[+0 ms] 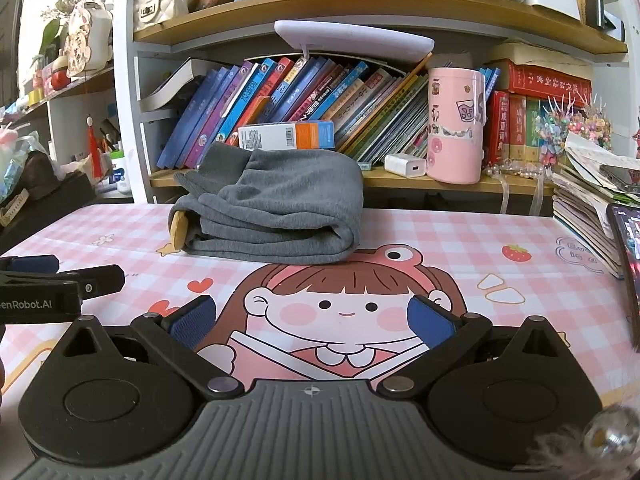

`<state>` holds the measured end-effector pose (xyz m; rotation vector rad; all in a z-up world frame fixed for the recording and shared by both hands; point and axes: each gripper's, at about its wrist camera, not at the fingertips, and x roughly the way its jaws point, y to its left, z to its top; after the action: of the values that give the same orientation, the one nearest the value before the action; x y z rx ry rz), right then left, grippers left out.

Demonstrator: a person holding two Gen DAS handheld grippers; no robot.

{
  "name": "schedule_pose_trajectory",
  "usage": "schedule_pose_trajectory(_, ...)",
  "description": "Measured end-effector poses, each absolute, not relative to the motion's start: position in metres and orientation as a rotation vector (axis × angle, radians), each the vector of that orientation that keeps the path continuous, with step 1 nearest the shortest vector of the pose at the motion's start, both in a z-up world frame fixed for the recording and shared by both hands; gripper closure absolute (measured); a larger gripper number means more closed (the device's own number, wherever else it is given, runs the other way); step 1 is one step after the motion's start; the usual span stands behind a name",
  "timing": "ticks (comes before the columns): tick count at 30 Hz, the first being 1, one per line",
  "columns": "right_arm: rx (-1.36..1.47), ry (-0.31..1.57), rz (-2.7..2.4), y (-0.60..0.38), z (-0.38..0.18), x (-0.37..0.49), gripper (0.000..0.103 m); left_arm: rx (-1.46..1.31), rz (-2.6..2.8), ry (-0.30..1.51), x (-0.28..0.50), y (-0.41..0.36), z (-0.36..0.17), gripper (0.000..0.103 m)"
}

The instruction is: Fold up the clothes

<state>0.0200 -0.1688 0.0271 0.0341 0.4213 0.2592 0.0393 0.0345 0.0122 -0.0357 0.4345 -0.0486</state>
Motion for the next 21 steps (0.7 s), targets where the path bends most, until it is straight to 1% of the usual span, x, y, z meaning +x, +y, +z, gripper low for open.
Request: schedule_pose_trajectory(21, 0.032, 0.43, 0.266, -0.1677, 0.0277, 0.021, 0.0, -0.026, -0.071, 0.436, 0.0389, 0.0342, 0.0126, 0.0)
